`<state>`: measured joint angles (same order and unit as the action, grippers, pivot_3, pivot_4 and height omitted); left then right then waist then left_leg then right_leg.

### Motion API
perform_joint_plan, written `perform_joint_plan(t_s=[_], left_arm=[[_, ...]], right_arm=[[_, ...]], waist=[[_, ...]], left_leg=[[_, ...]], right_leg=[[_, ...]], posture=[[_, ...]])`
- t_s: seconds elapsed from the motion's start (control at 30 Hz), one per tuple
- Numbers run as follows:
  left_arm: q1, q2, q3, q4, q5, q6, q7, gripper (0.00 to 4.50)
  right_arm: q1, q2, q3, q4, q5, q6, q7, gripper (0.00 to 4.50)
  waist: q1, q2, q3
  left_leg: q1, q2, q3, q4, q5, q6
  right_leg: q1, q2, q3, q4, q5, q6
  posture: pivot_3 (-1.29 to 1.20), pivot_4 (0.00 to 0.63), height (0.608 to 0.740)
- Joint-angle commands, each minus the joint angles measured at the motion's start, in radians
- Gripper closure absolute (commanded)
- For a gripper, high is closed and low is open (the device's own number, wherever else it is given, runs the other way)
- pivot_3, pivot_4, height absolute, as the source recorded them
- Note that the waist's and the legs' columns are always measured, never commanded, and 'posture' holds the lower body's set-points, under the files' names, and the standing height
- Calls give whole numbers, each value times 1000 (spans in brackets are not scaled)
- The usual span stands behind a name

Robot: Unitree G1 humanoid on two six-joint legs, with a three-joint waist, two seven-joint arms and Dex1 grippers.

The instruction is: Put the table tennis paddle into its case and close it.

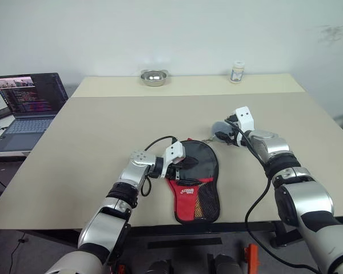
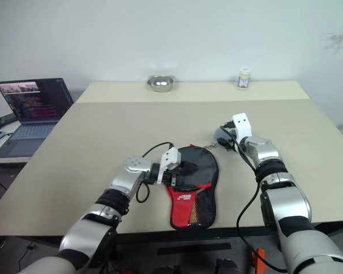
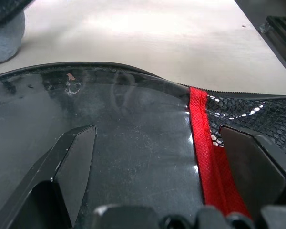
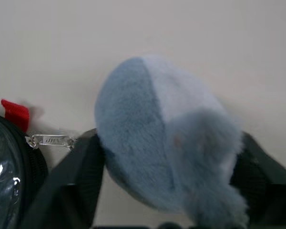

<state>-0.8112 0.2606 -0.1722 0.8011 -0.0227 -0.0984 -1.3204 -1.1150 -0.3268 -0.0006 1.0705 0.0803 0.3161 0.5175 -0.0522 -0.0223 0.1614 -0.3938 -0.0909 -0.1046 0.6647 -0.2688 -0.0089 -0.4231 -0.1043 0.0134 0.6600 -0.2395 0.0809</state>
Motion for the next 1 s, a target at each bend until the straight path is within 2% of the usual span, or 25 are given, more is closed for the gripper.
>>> perform_joint_plan(t_s=[0.03,0.17,0.33,0.63,0.8,0.87,1.0], left_arm=[[1,5,-18,14,9,-28,6,0],[-4,1,-16,62,15,-35,22,0],[26,2,-36,111,22,-44,-9,0],[1,-9,-44,242,53,-91,27,0],[-13,-29,-43,292,58,-100,55,0],[-15,-36,-45,306,63,-105,66,0],[-23,-44,-44,327,68,-111,77,0]], right_arm=[[-37,-5,-25,-11,1,-24,-11,2425],[-32,-8,-32,-20,0,-17,-18,3589],[19,-40,-30,-117,-5,36,-32,4140],[216,-100,-19,-505,-13,255,-43,4187],[310,-117,-13,-668,-20,349,-67,4188],[365,-138,4,-774,-20,407,-53,4188],[492,-212,36,-1031,4,542,8,4188]], waist=[[-1,0,0],[-1,0,0],[2,2,-1],[17,6,-5],[22,6,-6],[23,6,-6],[28,7,-7]], left_leg=[[0,0,0,0,0,0],[0,0,0,0,0,0],[0,0,0,0,0,0],[2,-1,-1,1,0,1],[8,-1,-1,1,-2,4],[15,-1,-1,0,-2,5],[15,-1,-4,0,-2,5]], right_leg=[[0,0,0,0,0,0],[0,0,0,0,0,0],[1,0,0,0,0,0],[3,0,-1,1,0,0],[8,0,-1,2,0,0],[15,0,-2,0,0,1],[18,-1,-5,-2,-1,1]], posture=[[0,150,740],[0,150,740],[0,150,740],[0,150,740],[0,150,740],[0,150,740],[0,150,740]])
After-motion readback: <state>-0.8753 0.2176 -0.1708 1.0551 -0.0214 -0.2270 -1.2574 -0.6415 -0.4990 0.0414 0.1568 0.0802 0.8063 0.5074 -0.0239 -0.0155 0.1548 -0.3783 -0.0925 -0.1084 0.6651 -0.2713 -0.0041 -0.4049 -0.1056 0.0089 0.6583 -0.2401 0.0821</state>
